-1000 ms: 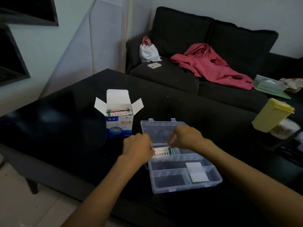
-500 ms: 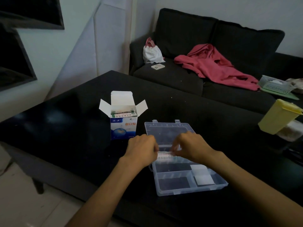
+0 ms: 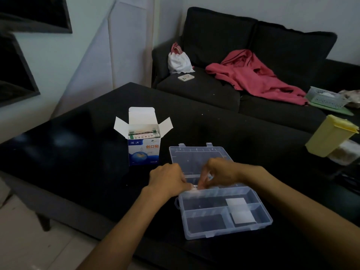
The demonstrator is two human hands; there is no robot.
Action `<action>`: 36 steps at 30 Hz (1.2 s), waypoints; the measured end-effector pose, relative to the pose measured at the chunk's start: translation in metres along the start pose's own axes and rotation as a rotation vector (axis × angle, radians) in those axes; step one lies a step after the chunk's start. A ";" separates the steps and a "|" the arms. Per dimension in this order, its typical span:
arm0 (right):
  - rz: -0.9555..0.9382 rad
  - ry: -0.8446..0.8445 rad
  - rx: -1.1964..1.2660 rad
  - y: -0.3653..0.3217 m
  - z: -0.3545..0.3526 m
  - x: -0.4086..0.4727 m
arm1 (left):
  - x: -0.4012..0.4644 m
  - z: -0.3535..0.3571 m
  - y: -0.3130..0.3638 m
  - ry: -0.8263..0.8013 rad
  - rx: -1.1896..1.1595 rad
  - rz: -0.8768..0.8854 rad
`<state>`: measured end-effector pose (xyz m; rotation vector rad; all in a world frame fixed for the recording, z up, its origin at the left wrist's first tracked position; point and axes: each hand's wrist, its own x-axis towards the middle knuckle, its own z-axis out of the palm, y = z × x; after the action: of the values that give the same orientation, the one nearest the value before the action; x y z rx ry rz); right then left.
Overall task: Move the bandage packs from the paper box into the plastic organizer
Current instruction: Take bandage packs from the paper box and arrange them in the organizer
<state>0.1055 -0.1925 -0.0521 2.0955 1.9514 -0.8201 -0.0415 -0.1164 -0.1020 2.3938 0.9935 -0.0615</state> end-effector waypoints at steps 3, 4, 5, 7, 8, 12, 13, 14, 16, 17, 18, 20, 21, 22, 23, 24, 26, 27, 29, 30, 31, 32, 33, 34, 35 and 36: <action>0.147 -0.108 0.112 0.002 -0.008 -0.001 | 0.000 0.001 0.000 -0.058 -0.042 -0.011; 0.228 -0.117 0.114 0.003 -0.011 0.001 | 0.001 0.001 -0.001 -0.052 -0.060 -0.015; 0.309 -0.116 0.102 0.003 -0.011 0.002 | 0.000 0.000 -0.001 -0.044 -0.072 -0.017; 0.436 -0.075 0.061 0.001 -0.008 0.005 | -0.002 -0.003 -0.002 -0.041 -0.051 -0.008; 0.469 -0.049 0.051 -0.002 -0.005 0.006 | -0.003 -0.005 -0.001 -0.038 -0.012 0.004; 0.501 0.005 0.047 -0.016 0.007 0.012 | -0.010 -0.006 0.002 -0.017 0.159 0.036; 0.508 0.001 0.055 -0.018 0.008 0.013 | -0.011 -0.006 0.003 -0.021 0.151 0.034; 0.518 -0.014 0.076 -0.019 0.008 0.014 | -0.011 -0.005 0.003 -0.042 0.111 0.024; 0.550 -0.071 0.118 -0.018 0.007 0.013 | -0.013 -0.006 0.003 -0.109 -0.004 -0.010; 0.561 -0.096 0.127 -0.017 0.006 0.012 | -0.013 -0.007 0.002 -0.130 -0.050 -0.026; 0.565 -0.110 0.131 -0.014 0.005 0.011 | -0.012 -0.007 0.002 -0.138 -0.084 -0.039; 0.559 -0.104 0.136 -0.008 0.006 0.013 | -0.009 -0.005 0.001 -0.111 -0.121 -0.058; 0.550 -0.082 0.128 -0.006 0.007 0.015 | -0.007 -0.004 0.002 -0.080 -0.126 -0.064; 0.540 -0.039 0.118 -0.003 0.008 0.018 | -0.004 -0.002 0.002 -0.038 -0.122 -0.065; 0.531 0.023 0.111 -0.001 0.009 0.020 | -0.002 0.000 0.002 0.016 -0.115 -0.061; 0.523 0.089 0.096 0.000 0.010 0.023 | -0.001 0.001 0.001 0.077 -0.109 -0.050; 0.513 0.188 0.030 0.003 0.009 0.026 | 0.002 0.003 0.001 0.188 -0.073 -0.022; 0.509 0.218 -0.022 0.003 0.009 0.026 | 0.004 0.004 0.001 0.221 -0.041 -0.014; 0.492 0.293 -0.110 0.005 0.008 0.024 | 0.006 0.006 0.000 0.246 0.012 -0.001; 0.456 0.347 -0.127 0.008 0.007 0.022 | 0.007 0.007 0.001 0.238 0.014 0.005; 0.393 0.401 -0.119 0.011 0.006 0.021 | 0.008 0.008 0.001 0.224 0.006 0.009; 0.318 0.432 -0.098 0.014 0.005 0.019 | 0.008 0.008 0.002 0.207 -0.006 0.008; 0.249 0.426 -0.078 0.017 0.005 0.018 | 0.009 0.008 0.002 0.193 -0.017 0.006; 0.200 0.392 -0.058 0.019 0.005 0.017 | 0.009 0.007 0.001 0.178 -0.024 0.005; 0.177 0.348 -0.035 0.022 0.006 0.018 | 0.009 0.006 0.000 0.164 -0.025 0.006; 0.173 0.313 -0.014 0.024 0.008 0.019 | 0.008 0.005 0.000 0.151 -0.018 0.009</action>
<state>0.1263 -0.1828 -0.0739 2.4657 1.8663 -0.4667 -0.0350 -0.1137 -0.1076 2.4145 1.0464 0.1322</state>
